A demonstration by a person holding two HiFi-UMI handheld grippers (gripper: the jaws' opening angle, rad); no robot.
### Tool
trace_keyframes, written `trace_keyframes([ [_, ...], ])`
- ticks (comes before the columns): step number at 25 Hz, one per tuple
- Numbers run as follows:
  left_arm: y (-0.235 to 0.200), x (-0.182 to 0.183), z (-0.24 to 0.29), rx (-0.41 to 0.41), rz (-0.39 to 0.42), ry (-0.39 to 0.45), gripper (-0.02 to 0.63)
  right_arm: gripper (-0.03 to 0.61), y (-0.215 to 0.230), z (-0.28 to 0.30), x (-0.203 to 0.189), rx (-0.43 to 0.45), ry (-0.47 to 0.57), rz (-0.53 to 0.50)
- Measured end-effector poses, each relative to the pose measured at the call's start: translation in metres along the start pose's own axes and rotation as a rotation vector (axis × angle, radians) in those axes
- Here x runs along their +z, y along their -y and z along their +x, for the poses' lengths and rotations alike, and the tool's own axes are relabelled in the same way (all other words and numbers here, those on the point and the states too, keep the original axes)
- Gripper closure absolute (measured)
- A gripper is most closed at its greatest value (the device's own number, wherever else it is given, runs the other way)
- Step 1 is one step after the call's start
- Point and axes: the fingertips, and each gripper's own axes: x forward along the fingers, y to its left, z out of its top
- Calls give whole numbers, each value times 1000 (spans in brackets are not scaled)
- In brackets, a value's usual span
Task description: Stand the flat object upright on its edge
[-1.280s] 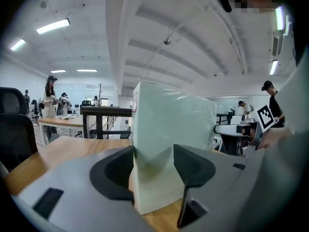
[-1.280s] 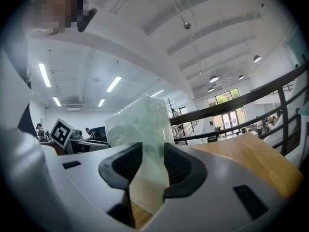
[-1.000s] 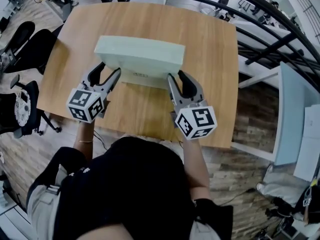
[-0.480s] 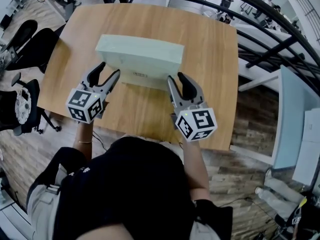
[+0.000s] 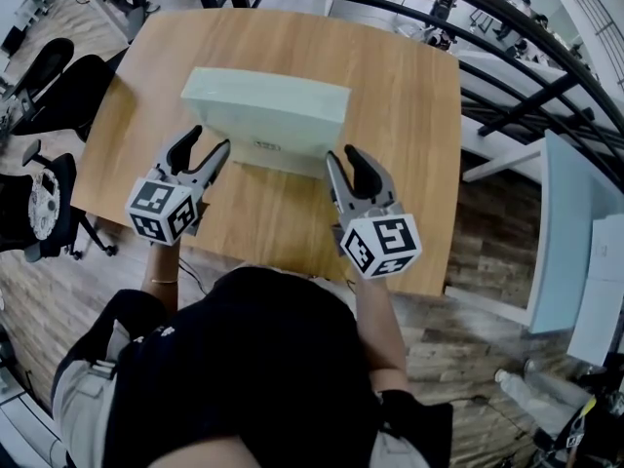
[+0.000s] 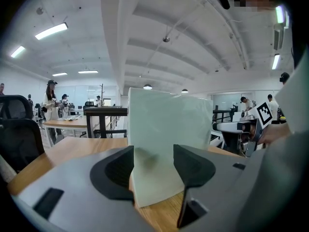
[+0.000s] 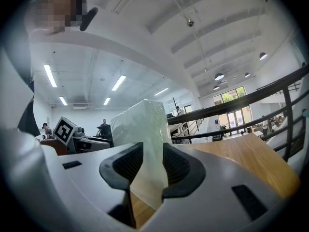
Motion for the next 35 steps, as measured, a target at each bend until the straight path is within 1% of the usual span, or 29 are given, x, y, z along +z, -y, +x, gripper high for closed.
trace_keyframes([
  [3,2,-2,-4,12,-11,3,365,476,0,-3,1,8,1,11],
  [7,3,-2,-10,34,-28,22,449,516,-4,-3,3,43,9,7],
  [13,18,3,-17,61,-35,52,551,533,-7,-8,5,110,-8,-17],
  [15,20,4,-20,74,-33,61,565,535,-9,-8,5,130,-14,-24],
  [25,39,1,-30,118,-40,51,568,538,-11,-16,-2,196,-42,-17],
  [35,44,-3,-39,140,-48,48,568,538,-17,-18,-3,225,-52,-17],
])
